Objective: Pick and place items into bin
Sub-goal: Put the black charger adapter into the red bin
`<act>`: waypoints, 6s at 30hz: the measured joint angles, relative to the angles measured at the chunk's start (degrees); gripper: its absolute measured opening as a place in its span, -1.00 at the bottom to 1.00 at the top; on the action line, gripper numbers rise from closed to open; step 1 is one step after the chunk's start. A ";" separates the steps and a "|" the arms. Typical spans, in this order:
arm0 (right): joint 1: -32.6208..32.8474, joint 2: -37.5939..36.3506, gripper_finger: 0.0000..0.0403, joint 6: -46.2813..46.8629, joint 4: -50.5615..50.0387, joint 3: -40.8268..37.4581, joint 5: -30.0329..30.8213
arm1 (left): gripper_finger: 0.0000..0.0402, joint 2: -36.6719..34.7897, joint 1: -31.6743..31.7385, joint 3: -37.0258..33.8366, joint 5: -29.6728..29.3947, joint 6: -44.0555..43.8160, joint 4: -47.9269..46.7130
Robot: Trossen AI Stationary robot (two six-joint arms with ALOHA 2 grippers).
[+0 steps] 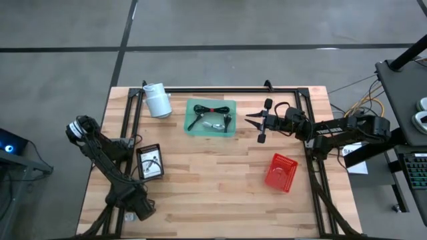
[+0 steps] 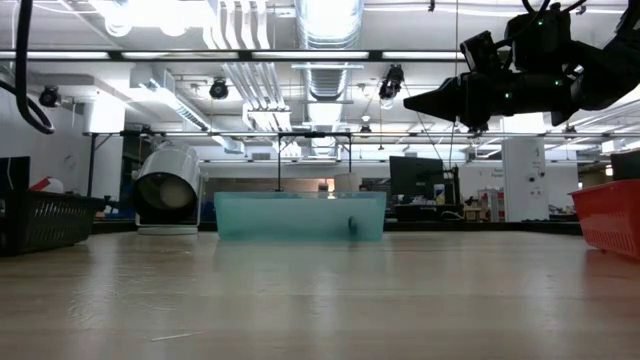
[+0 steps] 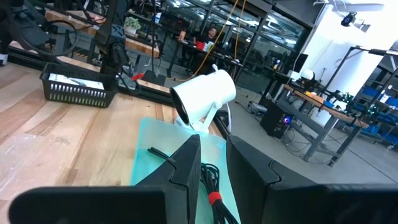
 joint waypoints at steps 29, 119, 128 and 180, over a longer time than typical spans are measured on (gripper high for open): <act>0.01 0.02 -0.67 0.00 0.00 0.00 0.00 | -0.08 -0.61 0.11 -2.09 -2.31 -1.46 -0.31; 0.01 0.02 -0.67 1.69 0.00 0.00 -0.01 | -0.33 -9.29 0.37 -1.69 -52.62 21.94 1.47; -0.01 0.02 -0.67 1.70 0.00 0.00 0.00 | -0.33 -9.24 1.33 -2.66 -56.48 24.63 2.94; 20.37 26.29 0.00 -43.07 7.32 14.54 -6.29 | -0.33 -8.98 31.62 -2.66 -58.72 105.00 47.39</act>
